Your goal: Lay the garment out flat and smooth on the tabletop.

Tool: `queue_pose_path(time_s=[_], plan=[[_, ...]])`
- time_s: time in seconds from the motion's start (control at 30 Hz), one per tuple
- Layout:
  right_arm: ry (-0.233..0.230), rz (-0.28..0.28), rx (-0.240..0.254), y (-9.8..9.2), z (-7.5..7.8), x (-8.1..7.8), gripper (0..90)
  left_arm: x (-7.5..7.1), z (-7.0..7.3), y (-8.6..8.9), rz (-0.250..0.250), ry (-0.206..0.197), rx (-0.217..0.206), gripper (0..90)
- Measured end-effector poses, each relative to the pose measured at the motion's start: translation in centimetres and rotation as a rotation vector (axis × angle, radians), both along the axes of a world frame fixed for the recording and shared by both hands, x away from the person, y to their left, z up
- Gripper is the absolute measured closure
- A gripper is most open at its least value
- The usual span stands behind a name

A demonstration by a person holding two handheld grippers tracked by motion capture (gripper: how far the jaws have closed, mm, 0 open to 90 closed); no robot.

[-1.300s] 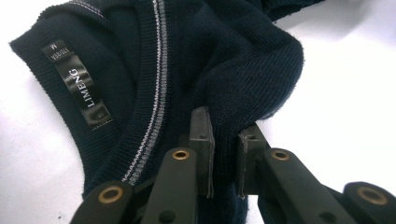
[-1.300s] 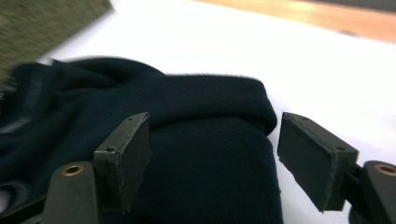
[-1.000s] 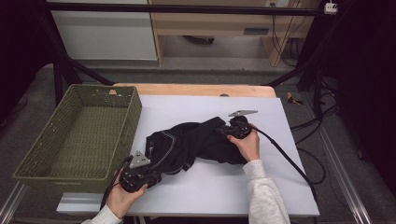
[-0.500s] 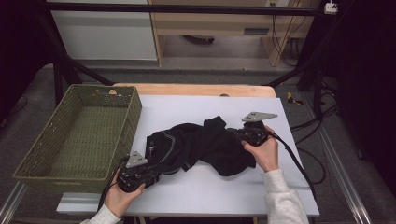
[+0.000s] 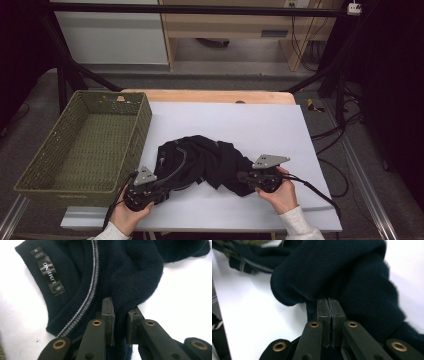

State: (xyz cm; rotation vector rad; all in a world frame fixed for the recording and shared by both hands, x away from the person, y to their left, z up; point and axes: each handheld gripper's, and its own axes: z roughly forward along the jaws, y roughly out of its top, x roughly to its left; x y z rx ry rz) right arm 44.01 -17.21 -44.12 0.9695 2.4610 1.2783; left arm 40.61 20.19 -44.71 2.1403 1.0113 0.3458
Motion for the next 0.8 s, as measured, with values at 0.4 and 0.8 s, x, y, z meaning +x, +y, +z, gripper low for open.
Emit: queue_pose_path(time_s=[0.4, 0.8], plan=[[-0.113, -0.024, 0.091, 0.2, 2.1, 0.3, 40.7, 0.4, -0.5, -0.1, -0.006, -0.008, 0.024, 79.4], [-0.1, -0.205, 0.138, 0.6, 4.3, 7.1, 27.0, 0.7, -0.9, 0.1, -0.028, 0.018, 0.023, 79.1]])
